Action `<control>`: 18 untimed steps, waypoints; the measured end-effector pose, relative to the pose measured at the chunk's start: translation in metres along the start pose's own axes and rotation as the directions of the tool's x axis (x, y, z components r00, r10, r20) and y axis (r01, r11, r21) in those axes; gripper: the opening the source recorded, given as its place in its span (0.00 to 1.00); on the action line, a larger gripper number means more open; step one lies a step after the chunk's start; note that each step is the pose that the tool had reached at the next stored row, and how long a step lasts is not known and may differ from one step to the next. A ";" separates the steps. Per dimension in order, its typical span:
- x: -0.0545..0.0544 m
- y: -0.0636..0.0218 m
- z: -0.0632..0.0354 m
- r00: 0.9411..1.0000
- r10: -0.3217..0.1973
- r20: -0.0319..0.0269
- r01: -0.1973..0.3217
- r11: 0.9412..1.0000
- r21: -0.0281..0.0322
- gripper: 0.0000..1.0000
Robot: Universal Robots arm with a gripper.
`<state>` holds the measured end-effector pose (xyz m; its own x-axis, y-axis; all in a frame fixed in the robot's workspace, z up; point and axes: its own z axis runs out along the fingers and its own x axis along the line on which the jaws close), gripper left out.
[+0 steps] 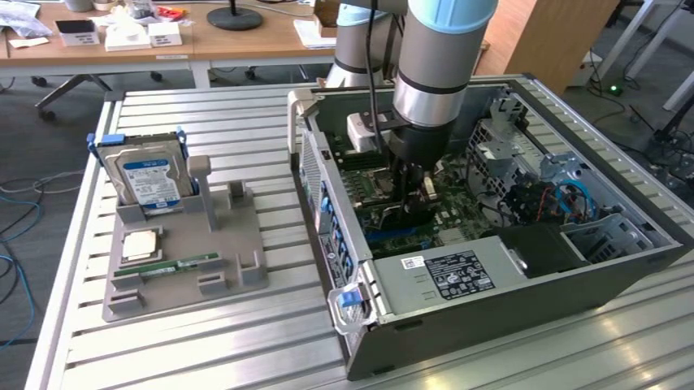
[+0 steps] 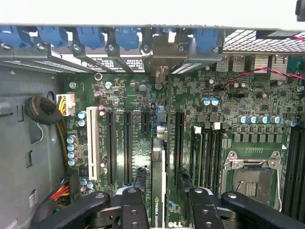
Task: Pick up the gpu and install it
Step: 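Insert the gpu into the slot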
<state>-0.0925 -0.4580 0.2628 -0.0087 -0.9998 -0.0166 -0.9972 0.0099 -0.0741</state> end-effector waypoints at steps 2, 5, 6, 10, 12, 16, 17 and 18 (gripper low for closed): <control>0.000 0.0000 0.0001 1.000 0.000 0.000 0.000 1.000 0.000 0.40; 0.000 0.0000 0.0001 1.000 0.000 0.000 0.000 1.000 0.000 0.40; 0.000 0.0000 0.0001 1.000 0.000 0.000 0.000 1.000 0.000 0.40; 0.000 0.0000 0.0001 1.000 0.000 0.000 0.000 1.000 0.000 0.38; 0.000 0.0000 0.0001 1.000 0.000 0.000 0.000 1.000 0.000 0.26; 0.000 0.0000 0.0001 1.000 0.000 0.000 0.000 1.000 0.000 0.25; 0.000 0.0000 0.0001 1.000 0.000 0.000 0.000 1.000 0.000 0.25; 0.000 0.0000 0.0001 1.000 0.000 0.000 0.000 1.000 0.000 0.25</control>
<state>-0.0925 -0.4580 0.2627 -0.0087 -0.9998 -0.0168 -0.9972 0.0100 -0.0743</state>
